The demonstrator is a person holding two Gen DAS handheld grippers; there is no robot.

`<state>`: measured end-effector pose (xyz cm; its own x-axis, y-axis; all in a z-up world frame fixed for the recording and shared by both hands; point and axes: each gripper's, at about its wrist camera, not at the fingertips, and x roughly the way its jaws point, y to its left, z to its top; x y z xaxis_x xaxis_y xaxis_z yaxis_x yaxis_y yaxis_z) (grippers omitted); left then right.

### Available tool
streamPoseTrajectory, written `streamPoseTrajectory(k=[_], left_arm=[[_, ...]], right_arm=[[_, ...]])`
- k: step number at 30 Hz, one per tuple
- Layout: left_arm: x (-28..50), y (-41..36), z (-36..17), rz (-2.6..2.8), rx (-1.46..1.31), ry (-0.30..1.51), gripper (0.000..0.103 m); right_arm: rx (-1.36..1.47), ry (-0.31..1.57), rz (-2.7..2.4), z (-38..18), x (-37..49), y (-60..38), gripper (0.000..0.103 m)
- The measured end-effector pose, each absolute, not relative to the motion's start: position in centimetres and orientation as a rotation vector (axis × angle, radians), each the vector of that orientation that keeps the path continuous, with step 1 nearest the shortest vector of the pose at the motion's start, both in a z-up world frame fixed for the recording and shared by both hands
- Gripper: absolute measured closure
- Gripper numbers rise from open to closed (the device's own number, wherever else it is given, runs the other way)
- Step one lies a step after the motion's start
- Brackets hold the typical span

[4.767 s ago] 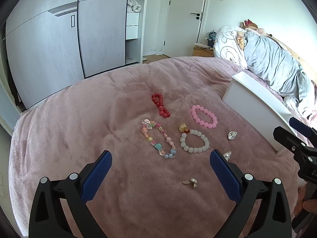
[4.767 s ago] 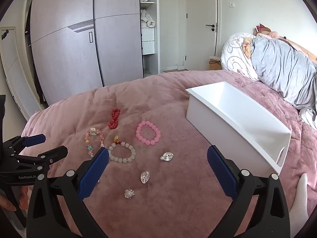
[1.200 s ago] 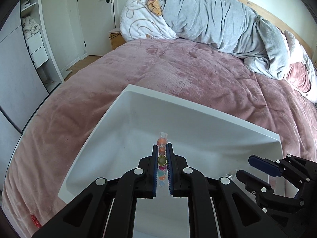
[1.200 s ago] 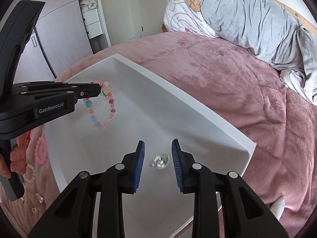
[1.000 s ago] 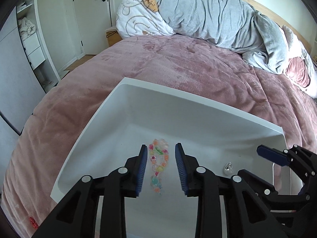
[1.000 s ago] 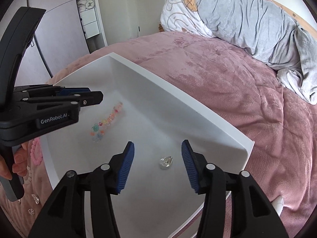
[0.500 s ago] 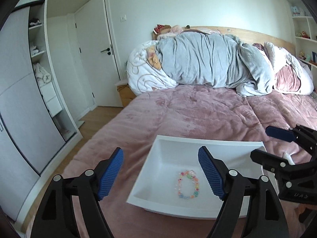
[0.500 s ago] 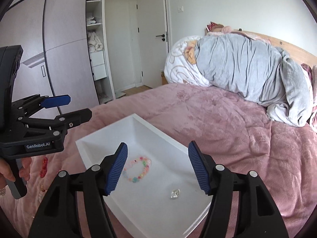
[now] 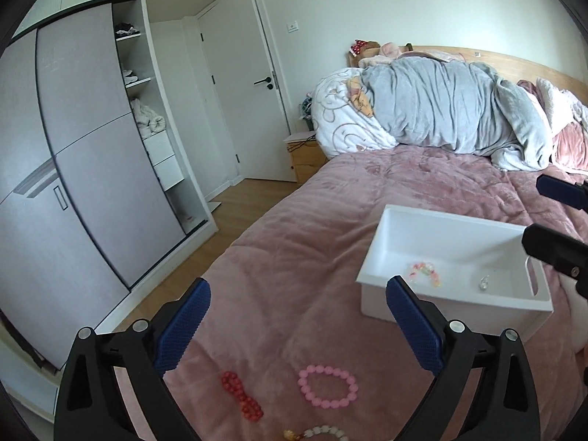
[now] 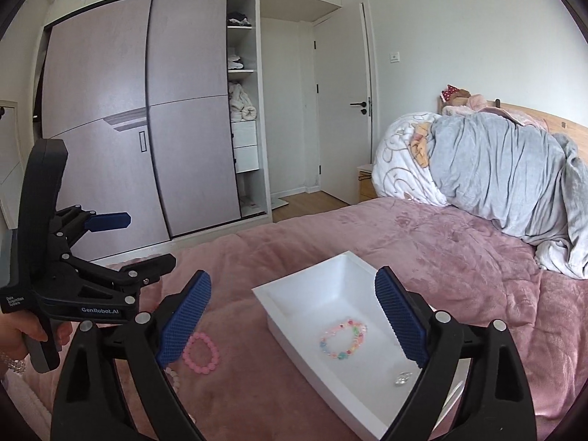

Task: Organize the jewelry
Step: 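Move the left tool to the red bead bracelet while the right tool approaches the pink bead bracelet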

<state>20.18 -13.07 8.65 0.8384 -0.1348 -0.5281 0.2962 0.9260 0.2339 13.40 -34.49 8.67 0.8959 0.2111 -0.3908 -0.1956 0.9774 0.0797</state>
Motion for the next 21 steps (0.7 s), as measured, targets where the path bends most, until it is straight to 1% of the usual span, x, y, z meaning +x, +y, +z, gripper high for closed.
streamPoseTrajectory(k=[1, 3, 12, 21], left_arm=[[20.0, -12.3, 8.3, -0.209, 0.316, 0.532, 0.003], [19.9, -10.7, 7.5, -0.177, 0.312, 0.547, 0.003], [21.1, -4.1, 3.3, -0.084, 0.186, 0.650, 0.003], [23.0, -1.5, -3.1, -0.084, 0.183, 0.730, 0.003]], right_arm=[[0.041, 0.412, 0.221, 8.7, 13.4, -34.0, 0.013], [0.041, 0.419, 0.240, 8.6, 13.5, -33.0, 0.007], [-0.007, 0.473, 0.288, 7.0, 14.8, -28.4, 0.007], [-0.071, 0.568, 0.317, 2.8, 17.1, -24.1, 0.007]])
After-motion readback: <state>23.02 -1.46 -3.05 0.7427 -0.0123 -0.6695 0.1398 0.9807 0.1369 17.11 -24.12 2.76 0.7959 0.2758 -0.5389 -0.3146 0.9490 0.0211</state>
